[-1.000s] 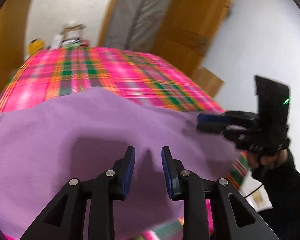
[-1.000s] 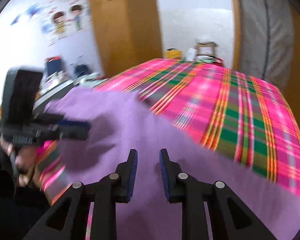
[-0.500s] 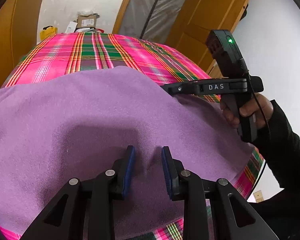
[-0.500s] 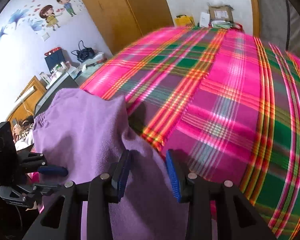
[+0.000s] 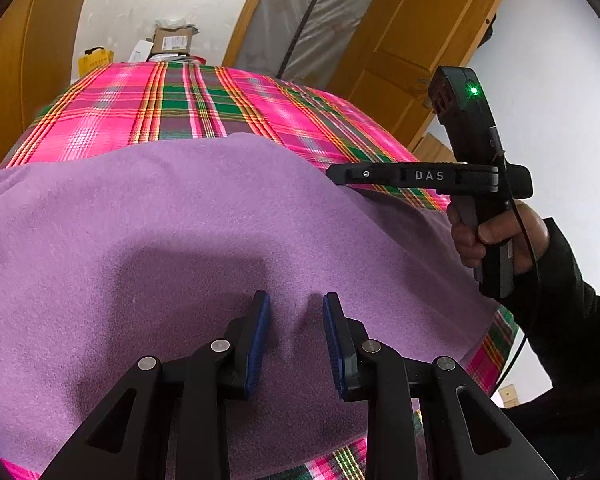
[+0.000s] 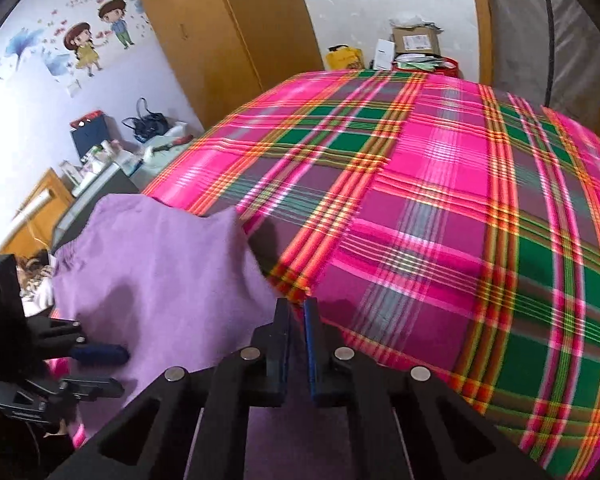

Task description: Fold clothes

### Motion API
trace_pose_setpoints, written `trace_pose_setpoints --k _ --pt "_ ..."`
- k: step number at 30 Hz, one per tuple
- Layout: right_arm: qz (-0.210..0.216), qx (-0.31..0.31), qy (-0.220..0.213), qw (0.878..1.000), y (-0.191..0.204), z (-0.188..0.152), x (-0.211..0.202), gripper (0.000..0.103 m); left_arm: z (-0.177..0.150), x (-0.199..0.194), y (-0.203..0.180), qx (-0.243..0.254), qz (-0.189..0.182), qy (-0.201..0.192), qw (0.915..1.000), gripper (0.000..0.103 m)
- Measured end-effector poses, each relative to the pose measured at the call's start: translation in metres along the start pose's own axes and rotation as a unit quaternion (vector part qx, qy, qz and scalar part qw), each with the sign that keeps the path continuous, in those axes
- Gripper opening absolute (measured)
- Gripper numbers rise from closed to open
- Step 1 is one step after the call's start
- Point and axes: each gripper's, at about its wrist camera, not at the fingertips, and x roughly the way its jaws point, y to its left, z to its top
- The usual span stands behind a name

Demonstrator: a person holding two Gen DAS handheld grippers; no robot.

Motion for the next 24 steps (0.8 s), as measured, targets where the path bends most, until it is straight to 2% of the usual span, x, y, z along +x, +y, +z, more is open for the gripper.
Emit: trace_pose_setpoints --k 4,8,10,14,16,19,22,24 --pt "0.007 0.013 -0.024 1.000 0.000 0.000 -0.012 0.020 0.003 -0.004 0.005 -0.010 0.005 -0.001 0.9999 0.028" --pt "0.020 -0.022 -0.022 0.999 0.025 0.006 -0.008 0.020 0.011 -0.021 0.015 -0.021 0.047 -0.035 0.9980 0.028" --pt "0.028 -0.038 -0.013 0.999 0.037 0.007 0.000 0.019 0.015 -0.029 0.029 -0.040 0.080 -0.053 0.9946 0.028" --pt "-0.003 -0.073 0.015 0.997 0.053 0.007 0.025 0.016 0.011 -0.035 0.061 -0.083 0.139 -0.044 0.9858 0.028" --pt "-0.006 -0.050 0.014 0.999 0.046 0.010 0.029 0.012 0.005 -0.040 0.070 -0.094 0.138 -0.046 0.9849 0.028" --pt "0.000 -0.020 -0.011 1.000 0.039 0.017 0.017 0.014 0.003 -0.052 0.072 -0.093 0.146 -0.057 0.9832 0.028" --pt "0.013 -0.021 -0.031 0.999 0.045 0.025 0.006 0.014 0.012 -0.063 0.080 -0.094 0.158 -0.076 0.9800 0.028" --pt "0.016 -0.029 -0.029 0.999 0.053 0.029 0.010 0.014 0.020 -0.068 0.088 -0.095 0.176 -0.088 0.9758 0.028"
